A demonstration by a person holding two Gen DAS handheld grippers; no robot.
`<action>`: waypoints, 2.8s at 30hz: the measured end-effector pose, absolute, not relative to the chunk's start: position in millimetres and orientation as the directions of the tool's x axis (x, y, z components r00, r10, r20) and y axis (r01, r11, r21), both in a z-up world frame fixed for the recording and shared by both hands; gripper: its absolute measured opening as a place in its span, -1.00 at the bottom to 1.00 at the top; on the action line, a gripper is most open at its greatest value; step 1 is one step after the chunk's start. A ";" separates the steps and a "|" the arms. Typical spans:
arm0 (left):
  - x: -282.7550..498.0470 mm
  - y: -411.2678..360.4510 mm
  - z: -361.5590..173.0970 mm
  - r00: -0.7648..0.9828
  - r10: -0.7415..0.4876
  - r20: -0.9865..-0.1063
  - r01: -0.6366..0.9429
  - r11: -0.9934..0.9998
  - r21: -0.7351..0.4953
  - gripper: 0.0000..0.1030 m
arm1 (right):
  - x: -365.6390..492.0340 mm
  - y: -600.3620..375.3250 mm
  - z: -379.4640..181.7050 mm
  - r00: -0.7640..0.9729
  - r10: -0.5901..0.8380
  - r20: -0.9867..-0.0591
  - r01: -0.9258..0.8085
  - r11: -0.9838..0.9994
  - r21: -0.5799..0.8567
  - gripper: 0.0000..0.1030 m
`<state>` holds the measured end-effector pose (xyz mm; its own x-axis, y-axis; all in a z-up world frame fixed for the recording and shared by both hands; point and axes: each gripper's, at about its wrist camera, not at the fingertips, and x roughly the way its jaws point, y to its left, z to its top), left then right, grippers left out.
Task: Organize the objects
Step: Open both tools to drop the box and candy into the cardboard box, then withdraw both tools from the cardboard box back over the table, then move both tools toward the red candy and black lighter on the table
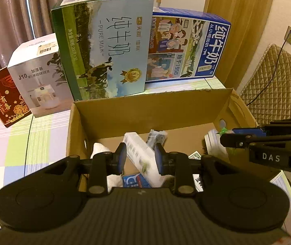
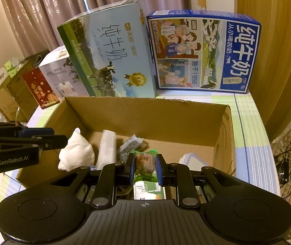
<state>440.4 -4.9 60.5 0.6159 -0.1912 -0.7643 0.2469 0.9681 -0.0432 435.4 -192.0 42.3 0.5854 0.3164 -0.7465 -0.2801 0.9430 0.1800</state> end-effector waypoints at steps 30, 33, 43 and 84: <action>279.8 28.0 93.0 0.657 -0.220 -0.721 0.182 0.975 -0.131 0.18 | 278.1 -225.4 93.3 0.662 0.389 -0.641 -0.283 0.921 0.266 0.96; 253.3 33.5 95.6 0.661 -0.213 -0.720 0.159 0.977 -0.143 0.37 | 250.5 -231.1 91.7 0.655 0.386 -0.650 -0.268 0.923 0.278 0.96; 175.4 43.8 104.0 0.683 -0.176 -0.709 0.117 0.984 -0.131 0.96 | 160.1 -233.9 84.2 0.647 0.405 -0.646 -0.252 0.913 0.320 0.96; 80.2 72.8 76.2 0.687 -0.039 -0.725 -0.028 0.996 -0.080 0.98 | 99.5 -219.2 56.4 0.596 0.419 -0.685 -0.270 0.908 0.320 0.96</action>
<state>80.2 72.8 76.2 0.6872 -0.0393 -0.7254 -0.0279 0.9964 -0.0804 99.5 -219.2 56.4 0.5956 0.4188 -0.6855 -0.2702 0.9081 0.3200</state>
